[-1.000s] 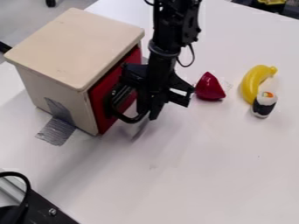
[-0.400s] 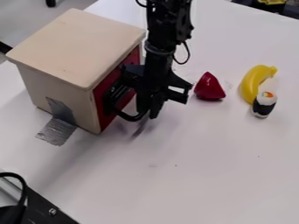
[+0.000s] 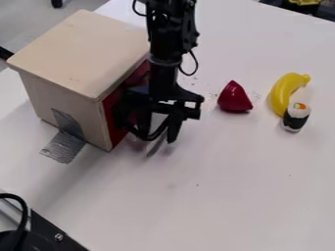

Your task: Close the drawer

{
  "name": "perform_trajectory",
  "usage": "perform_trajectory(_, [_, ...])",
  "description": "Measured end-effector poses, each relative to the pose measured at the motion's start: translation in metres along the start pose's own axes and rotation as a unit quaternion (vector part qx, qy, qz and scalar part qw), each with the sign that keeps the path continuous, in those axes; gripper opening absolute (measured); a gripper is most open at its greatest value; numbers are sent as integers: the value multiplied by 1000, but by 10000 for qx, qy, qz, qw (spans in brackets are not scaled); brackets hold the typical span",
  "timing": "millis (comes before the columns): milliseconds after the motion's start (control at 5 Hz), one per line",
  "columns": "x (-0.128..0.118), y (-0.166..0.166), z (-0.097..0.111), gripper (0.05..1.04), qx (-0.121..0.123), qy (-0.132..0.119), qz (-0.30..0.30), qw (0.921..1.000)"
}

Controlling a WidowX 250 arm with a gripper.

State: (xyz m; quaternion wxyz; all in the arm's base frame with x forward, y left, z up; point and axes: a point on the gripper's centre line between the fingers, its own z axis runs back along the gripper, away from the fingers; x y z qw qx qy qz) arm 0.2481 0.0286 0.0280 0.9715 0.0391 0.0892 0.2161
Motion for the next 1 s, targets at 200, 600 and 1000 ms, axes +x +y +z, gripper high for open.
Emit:
perform_trajectory(200, [-1,-15,23,964,-95,-424,-318,9985])
perform_trajectory(600, [-6,-49,54,1000,-245,-1047,-1029,9889])
perform_trajectory(1000, [-9,-83,80,1000,-456,-1402,-1640,9754])
